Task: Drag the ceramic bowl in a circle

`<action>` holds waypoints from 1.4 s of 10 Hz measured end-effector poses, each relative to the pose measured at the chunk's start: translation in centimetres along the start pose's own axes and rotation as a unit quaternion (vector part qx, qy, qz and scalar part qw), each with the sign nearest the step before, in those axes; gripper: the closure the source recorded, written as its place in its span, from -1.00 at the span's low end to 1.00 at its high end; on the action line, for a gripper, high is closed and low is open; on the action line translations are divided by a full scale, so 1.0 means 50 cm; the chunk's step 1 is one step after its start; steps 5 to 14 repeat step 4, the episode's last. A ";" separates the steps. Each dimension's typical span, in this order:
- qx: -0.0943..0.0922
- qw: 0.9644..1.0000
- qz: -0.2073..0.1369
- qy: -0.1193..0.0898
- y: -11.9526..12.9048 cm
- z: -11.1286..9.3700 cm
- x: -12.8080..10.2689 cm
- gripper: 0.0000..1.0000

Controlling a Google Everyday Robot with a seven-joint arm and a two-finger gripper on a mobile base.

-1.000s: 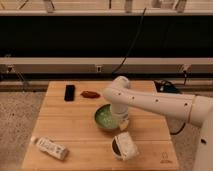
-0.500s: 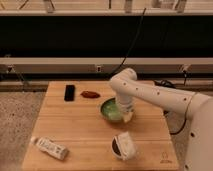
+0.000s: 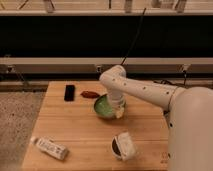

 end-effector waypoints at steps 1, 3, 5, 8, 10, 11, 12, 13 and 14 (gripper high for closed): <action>0.001 1.000 -0.008 0.001 -0.001 0.000 -0.012 0.95; 0.003 1.000 -0.013 0.006 -0.003 -0.002 -0.034 0.97; 0.002 1.000 -0.015 0.009 -0.013 -0.005 -0.035 1.00; 0.002 1.000 -0.015 0.009 -0.013 -0.005 -0.035 1.00; 0.002 1.000 -0.015 0.009 -0.013 -0.005 -0.035 1.00; 0.002 1.000 -0.015 0.009 -0.013 -0.005 -0.035 1.00; 0.002 1.000 -0.015 0.009 -0.013 -0.005 -0.035 1.00; 0.002 1.000 -0.015 0.009 -0.013 -0.005 -0.035 1.00; 0.002 1.000 -0.015 0.009 -0.013 -0.005 -0.035 1.00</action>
